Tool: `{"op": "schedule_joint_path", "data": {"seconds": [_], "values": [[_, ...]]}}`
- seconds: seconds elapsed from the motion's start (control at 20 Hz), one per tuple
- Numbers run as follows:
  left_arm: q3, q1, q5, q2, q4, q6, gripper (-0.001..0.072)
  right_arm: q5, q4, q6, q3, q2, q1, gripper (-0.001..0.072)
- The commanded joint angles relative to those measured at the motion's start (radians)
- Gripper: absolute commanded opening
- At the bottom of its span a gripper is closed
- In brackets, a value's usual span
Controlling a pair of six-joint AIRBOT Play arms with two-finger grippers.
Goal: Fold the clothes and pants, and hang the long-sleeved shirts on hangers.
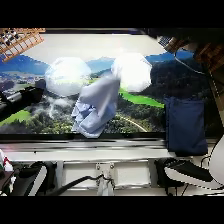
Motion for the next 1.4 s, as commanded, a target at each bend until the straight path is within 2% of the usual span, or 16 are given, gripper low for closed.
{"op": "schedule_joint_path", "data": {"seconds": [0.0, 0.1, 0.2, 0.35, 0.4, 0.65, 0.7, 0.85, 1.1, 1.35], "values": [[-0.004, 0.000, -0.008, -0.001, -0.003, 0.000, 0.0296, 0.201, -0.372, 0.016, -0.149, 0.001, -0.065, 0.0397], [-0.013, 0.000, -0.040, -0.005, -0.002, 0.025, 0.0301, 0.216, -0.373, 0.013, -0.263, 0.006, -0.087, 0.0397], [-0.032, 0.000, -0.101, -0.029, -0.003, 0.056, 0.0495, 0.189, -0.351, 0.006, -0.373, 0.008, -0.080, 0.0397], [-0.091, 0.000, -0.159, -0.102, -0.002, 0.056, 0.0498, 0.118, -0.322, 0.002, -0.507, 0.010, -0.044, 0.0375], [-0.123, 0.000, -0.159, -0.129, 0.001, 0.055, 0.0498, 0.096, -0.320, 0.001, -0.541, 0.010, -0.026, 0.0348], [-0.229, 0.000, -0.110, -0.274, -0.030, 0.071, 0.0521, 0.021, -0.319, -0.005, -0.601, 0.010, 0.058, 0.0344], [-0.229, 0.000, -0.101, -0.309, -0.063, 0.112, 0.0573, -0.001, -0.311, -0.005, -0.601, 0.011, 0.065, 0.0344], [-0.229, 0.000, -0.053, -0.418, -0.198, 0.212, 0.0572, -0.052, -0.270, -0.005, -0.601, 0.011, 0.071, 0.0344], [-0.229, 0.000, -0.010, -0.577, -0.305, 0.300, 0.0571, -0.072, -0.264, -0.005, -0.601, 0.011, 0.071, 0.0344], [-0.228, -0.004, 0.040, -0.648, -0.462, 0.420, 0.0565, -0.081, -0.261, -0.004, -0.601, 0.011, 0.071, 0.0344]]}}
